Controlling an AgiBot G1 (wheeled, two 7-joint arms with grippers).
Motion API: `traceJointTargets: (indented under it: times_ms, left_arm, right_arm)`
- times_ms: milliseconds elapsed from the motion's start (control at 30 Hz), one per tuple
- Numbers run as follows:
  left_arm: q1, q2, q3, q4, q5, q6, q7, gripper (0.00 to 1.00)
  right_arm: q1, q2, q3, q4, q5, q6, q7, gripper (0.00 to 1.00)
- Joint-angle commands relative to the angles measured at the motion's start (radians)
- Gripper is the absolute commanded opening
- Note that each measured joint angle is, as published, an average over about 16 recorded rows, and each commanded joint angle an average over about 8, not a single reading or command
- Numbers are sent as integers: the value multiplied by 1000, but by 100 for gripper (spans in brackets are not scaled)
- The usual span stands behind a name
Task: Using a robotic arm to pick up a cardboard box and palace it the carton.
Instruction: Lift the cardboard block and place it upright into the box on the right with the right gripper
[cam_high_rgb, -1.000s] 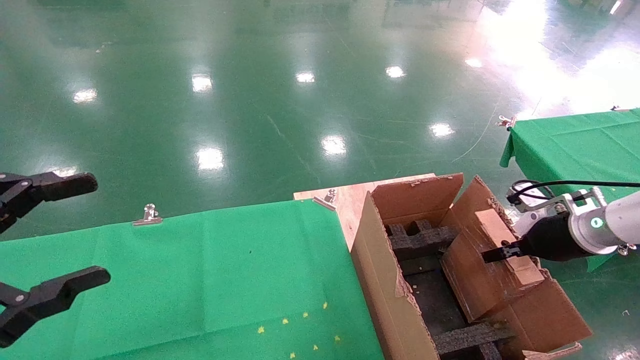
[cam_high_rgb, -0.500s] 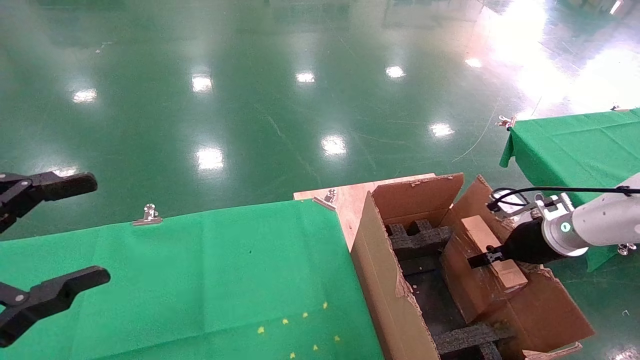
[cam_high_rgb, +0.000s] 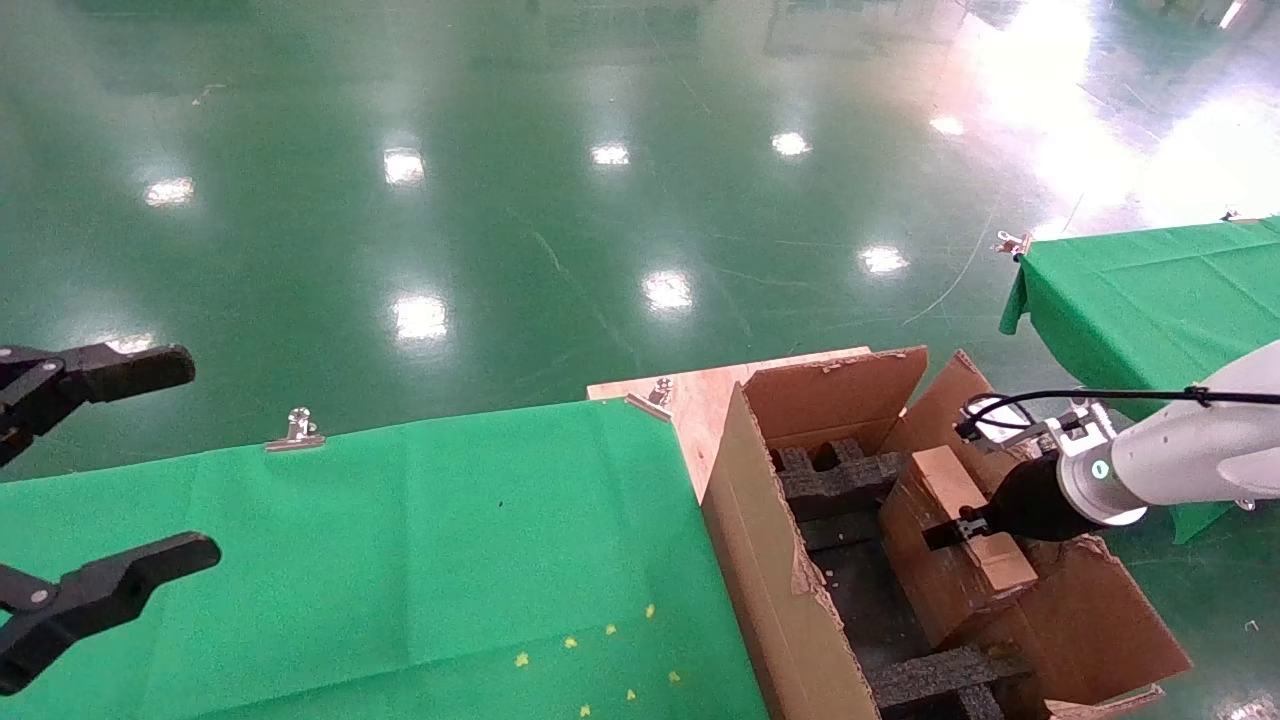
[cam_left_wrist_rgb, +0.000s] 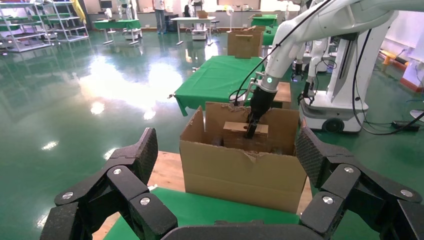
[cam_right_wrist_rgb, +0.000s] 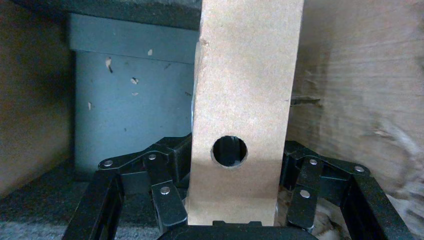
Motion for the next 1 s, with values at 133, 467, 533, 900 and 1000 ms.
traceJointTargets:
  times_ms: [133,467,533,900,1000]
  left_arm:
    - [0,0,0,0,0,0,0,100]
    - [0,0,0,0,0,0,0,100]
    - [0,0,0,0,0,0,0,100]
    - [0,0,0,0,0,0,0,100]
    - [0,0,0,0,0,0,0,100]
  right_arm:
    - [-32,-32,9,-55,18,2,-24,0]
    - [-95,-97,23,-159,43,-9,-74,0]
    - [-106,-109,25,-178,46,-11,-85,0]
    - [-135,-148,35,-249,59,-28,-127,80]
    - [-137,-151,36,-255,60,-31,-130,100]
